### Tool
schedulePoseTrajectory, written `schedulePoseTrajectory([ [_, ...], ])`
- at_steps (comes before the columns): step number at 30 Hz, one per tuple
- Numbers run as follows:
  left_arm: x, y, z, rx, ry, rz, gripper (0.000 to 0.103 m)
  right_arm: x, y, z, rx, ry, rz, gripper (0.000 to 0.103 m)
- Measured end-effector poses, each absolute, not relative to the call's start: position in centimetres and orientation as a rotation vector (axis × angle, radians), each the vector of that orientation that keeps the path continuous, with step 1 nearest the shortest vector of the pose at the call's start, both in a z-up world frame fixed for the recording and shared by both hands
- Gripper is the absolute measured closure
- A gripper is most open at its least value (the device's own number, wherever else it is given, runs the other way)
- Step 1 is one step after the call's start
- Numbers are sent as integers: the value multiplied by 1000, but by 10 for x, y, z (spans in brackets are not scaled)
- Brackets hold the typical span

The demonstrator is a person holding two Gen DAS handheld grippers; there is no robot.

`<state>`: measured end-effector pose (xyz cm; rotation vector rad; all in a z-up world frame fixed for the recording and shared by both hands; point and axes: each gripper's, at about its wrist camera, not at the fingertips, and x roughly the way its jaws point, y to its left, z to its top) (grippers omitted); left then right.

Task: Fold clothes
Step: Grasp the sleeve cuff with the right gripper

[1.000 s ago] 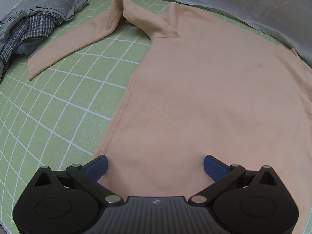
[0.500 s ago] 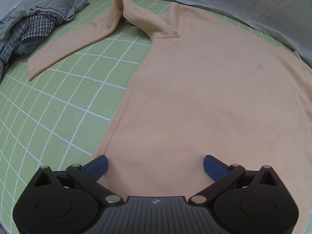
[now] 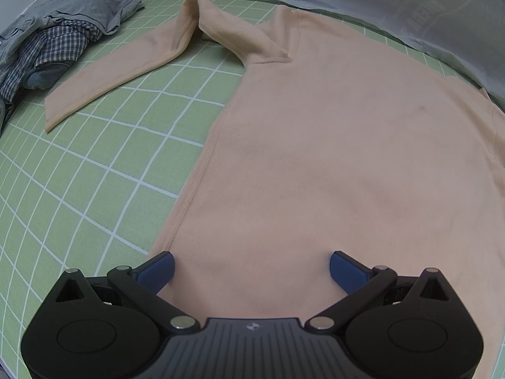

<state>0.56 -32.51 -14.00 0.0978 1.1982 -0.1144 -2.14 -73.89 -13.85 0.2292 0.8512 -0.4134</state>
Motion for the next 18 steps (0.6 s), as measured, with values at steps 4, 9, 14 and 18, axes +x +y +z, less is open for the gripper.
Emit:
schedulePoseTrajectory([
  [4,5,-325,-140,95,1194,-114,0,-72,-738,-107,267,752,-538,98],
  [9,4,-325,-140,88,1189,-105,0,-150,-730,-90,345,768,-684,95],
  [14,5,-325,-139,84,1195,-98,0,-192,-717,-102,378,841,-758,63],
  [18,6,-325,-139,84,1195,-98,0,-184,-719,-97,421,777,-781,44],
])
